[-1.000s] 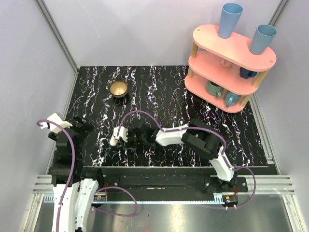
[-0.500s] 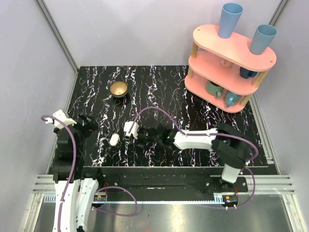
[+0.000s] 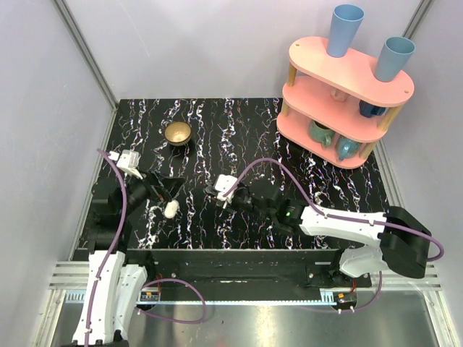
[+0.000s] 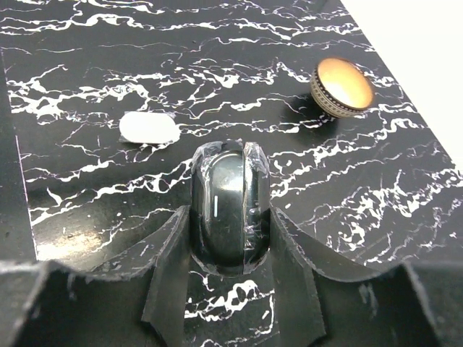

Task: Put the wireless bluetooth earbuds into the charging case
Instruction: Pass from the right arm to the left

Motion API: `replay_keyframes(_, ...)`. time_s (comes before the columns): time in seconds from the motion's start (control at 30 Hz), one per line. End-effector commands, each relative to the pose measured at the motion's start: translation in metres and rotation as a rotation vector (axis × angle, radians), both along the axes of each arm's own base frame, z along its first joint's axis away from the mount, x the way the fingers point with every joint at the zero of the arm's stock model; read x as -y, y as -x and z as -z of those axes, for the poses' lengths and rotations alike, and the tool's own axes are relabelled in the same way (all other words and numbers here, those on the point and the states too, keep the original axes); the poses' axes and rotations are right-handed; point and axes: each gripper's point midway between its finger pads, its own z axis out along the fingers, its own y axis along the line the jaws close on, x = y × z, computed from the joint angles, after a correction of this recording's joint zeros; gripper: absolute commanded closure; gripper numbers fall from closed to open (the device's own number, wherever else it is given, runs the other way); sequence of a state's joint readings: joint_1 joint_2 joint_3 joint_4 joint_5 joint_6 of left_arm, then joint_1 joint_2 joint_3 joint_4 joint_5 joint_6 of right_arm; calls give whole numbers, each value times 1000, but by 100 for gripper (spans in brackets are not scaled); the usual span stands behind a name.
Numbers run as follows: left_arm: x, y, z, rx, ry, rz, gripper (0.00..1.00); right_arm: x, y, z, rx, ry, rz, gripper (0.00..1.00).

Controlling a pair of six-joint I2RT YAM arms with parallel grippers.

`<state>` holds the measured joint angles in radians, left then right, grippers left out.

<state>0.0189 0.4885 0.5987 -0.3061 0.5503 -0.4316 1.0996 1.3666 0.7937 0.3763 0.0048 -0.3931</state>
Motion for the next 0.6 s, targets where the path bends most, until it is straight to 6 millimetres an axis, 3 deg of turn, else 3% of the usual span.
replay_keyframes(0.0, 44, 22, -29, 104, 97, 346, 1, 14, -4, -30, 62, -70, 67, 86)
replay_keyframes(0.13, 51, 20, -18, 25, 138, 402, 1, 18, -6, -33, 82, -76, 82, 85)
replay_keyframes(0.37, 68, 24, -31, 44, 257, 452, 1, 20, -5, -38, 99, -100, 79, 85)
replay_keyframes(0.57, 85, 24, -20, -52, 281, 502, 4, 21, 0, -39, 106, -108, 61, 85)
